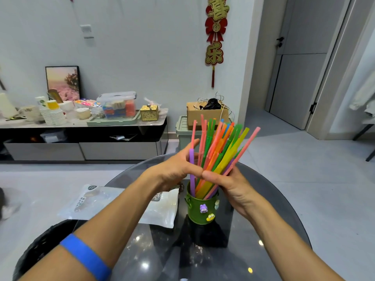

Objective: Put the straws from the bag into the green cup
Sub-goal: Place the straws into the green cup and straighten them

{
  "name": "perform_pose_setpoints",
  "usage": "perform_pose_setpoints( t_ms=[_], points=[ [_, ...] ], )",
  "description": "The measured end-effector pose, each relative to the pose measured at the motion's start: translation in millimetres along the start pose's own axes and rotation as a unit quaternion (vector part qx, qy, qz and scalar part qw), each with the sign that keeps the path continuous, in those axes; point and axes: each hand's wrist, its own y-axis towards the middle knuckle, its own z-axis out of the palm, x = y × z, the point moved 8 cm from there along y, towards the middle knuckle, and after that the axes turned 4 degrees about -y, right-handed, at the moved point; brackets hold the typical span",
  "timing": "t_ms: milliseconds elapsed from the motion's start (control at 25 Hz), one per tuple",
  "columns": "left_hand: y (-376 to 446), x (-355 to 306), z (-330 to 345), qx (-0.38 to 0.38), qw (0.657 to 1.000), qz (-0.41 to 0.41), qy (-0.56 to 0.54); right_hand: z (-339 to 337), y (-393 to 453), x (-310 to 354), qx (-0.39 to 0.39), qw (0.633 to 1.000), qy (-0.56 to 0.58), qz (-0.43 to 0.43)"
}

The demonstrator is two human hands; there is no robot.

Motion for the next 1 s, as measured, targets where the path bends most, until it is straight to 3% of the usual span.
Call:
perform_pose_setpoints(
  t_ms=[120, 240, 400, 560, 760, 880, 1000],
  points=[
    [-6.7, 1.3, 20.2, 0.018, 0.996, -0.002, 0.092, -3.8, 3.7, -2.5, -0.063, 0.998, 0.006, 0.014],
    [-3.1, 1.3, 24.9, -0.079, 0.989, 0.036, 0.116, -1.3, 3.3, -2.9, -0.134, 0.988, -0.068, 0.024],
    [9.3, -15.2, 10.1, -0.161, 0.978, 0.117, 0.060, -1.6, 11.5, 27.0, -0.163, 0.985, -0.033, -0.032],
    [4.6, -3.0, 17.2, -0.103, 0.990, 0.072, 0.059, 0.4, 7.2, 21.3, -0.130, 0.991, -0.030, -0.021],
    [0.9, 9.5, 14.7, -0.123, 0.989, 0.068, 0.054, -2.7, 8.0, 7.4, -0.134, 0.990, -0.045, 0.001],
    [2.2, -3.1, 25.4, -0.101, 0.984, 0.097, 0.106, -0.3, 6.0, 6.1, -0.176, 0.977, -0.123, 0.008],
    [-4.2, -12.3, 16.4, -0.099, 0.985, 0.121, 0.069, 9.6, 7.7, 26.5, -0.141, 0.967, -0.213, -0.008]
  ],
)
